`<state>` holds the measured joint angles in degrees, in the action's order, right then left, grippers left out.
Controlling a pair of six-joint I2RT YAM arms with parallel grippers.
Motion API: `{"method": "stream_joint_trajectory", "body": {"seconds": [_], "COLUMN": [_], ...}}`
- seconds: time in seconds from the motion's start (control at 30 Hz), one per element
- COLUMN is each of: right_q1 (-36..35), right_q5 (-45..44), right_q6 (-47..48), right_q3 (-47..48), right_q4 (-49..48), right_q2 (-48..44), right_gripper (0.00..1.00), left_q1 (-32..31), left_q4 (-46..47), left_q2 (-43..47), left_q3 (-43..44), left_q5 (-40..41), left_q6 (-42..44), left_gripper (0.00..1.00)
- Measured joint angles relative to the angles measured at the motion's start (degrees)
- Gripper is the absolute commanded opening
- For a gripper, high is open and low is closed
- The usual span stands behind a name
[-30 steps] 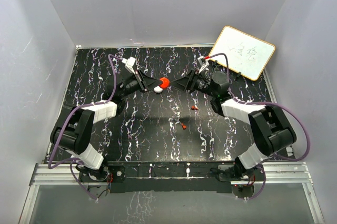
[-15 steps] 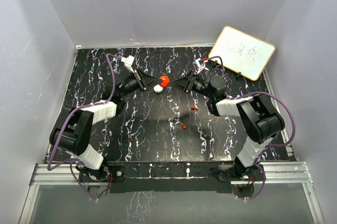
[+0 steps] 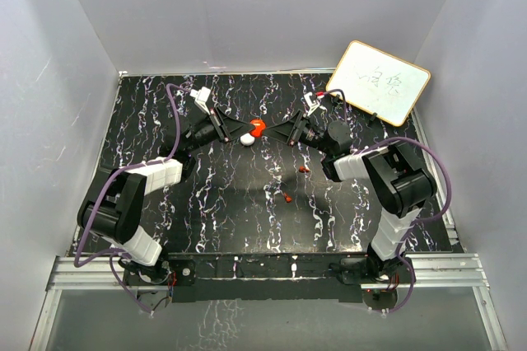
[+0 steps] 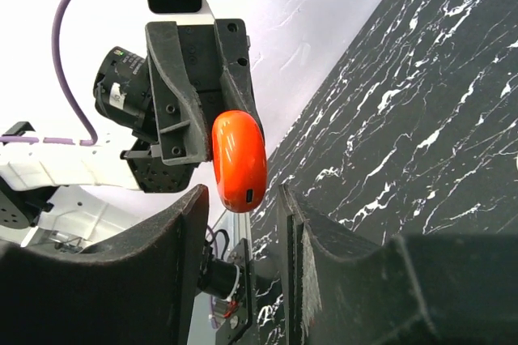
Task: Insert the wireless bluetooth earbuds into the charging case
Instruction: Open the charging case.
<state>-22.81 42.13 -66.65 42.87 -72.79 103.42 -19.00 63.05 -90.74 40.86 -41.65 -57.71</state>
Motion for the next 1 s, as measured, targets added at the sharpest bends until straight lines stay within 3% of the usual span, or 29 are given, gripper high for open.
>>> {"method": "stream_joint_trajectory", "body": {"seconds": [1.0], "right_q1": [0.7], "right_q5": [-0.5], "right_q6": [-0.3], "right_q3": [3.4], "right_q4": [0.2], "right_q2": [7.6], "right_gripper": [0.34], "left_q1": [-0.9], "left_q4": [5.6], "left_q2": [2.1], "left_q3": [0.0], "left_q5": [-1.3], "left_q6": [-5.9], "left_gripper": [0.00]}}
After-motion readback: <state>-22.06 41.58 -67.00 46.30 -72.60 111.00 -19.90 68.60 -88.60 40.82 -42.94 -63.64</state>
